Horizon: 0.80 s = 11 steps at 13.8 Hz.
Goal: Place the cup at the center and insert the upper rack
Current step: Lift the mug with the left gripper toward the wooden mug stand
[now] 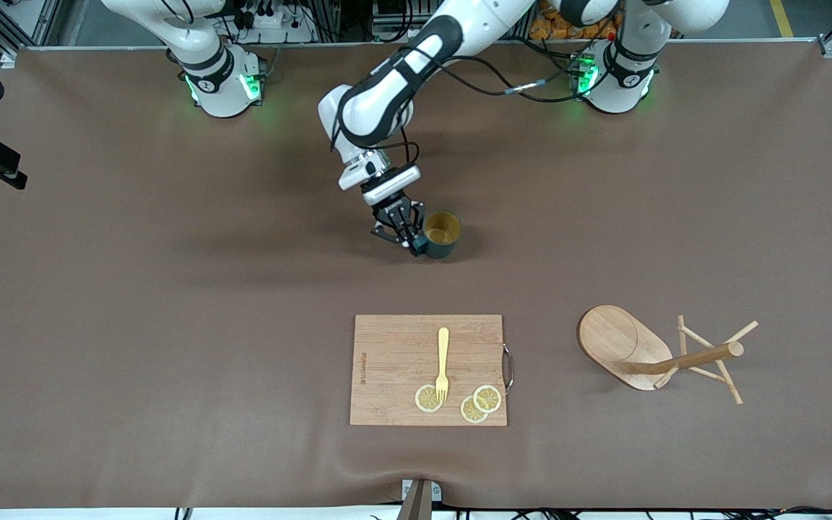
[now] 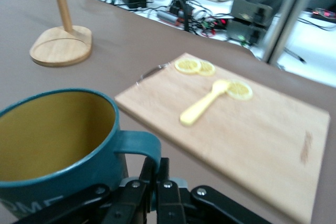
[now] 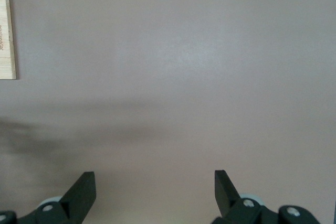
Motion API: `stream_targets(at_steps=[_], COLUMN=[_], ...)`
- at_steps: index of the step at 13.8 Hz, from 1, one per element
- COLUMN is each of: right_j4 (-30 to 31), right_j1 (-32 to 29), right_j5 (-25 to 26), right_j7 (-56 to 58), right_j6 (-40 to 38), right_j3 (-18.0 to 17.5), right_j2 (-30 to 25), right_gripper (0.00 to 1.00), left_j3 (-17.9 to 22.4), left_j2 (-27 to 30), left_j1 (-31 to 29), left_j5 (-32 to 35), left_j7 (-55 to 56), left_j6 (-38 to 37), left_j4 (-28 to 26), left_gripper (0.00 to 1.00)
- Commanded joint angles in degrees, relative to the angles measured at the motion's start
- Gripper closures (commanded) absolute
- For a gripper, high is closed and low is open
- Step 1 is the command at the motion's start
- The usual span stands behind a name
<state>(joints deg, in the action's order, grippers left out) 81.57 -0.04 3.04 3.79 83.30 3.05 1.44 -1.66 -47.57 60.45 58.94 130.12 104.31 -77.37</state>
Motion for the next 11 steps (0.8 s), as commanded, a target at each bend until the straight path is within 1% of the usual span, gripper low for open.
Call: stream_targets(at_steps=[1, 2, 4, 8, 10, 11], right_j4=[-1.6, -1.6, -1.5, -1.4, -1.4, -1.4], right_j1=[-0.9, -0.9, -0.9, -1.0, -0.8, -0.7], right_j5=[-0.2, -0.2, -0.2, -0.2, -0.1, -0.1], right_j7=[-0.1, -0.1, -0.1, -0.1, -0.2, -0.2], right_j6=[-1.0, -1.0, -1.0, -1.0, -1.0, -1.0], right_j3=[-0.6, -0.6, -0.6, -0.6, -0.6, -0.6], right_j2=[0.8, 0.8, 0.8, 0.8, 0.8, 0.8], right_gripper=[0.0, 0.0, 0.0, 0.0, 0.0, 0.0], left_j3=[-1.0, -0.9, -0.8, -0.8, -0.8, -0.9], left_j2=[5.8, 8.4, 12.9, 18.7, 21.5, 22.7], left_j1=[-4.9, -6.6, -9.0, -15.0, -17.9, -20.1], left_j5=[-6.2, -8.6, -16.0, -26.0, -31.1, -34.9], left_j7=[-7.8, -10.3, -12.2, -15.2, -20.9, -24.8], left_j6=[0.0, 0.2, 0.3, 3.2, 3.3, 3.9], left_j4=[-0.3, -0.4, -0.3, -0.3, -0.4, -0.3], left_gripper=[1.0, 1.0, 1.0, 1.0, 1.0, 1.0])
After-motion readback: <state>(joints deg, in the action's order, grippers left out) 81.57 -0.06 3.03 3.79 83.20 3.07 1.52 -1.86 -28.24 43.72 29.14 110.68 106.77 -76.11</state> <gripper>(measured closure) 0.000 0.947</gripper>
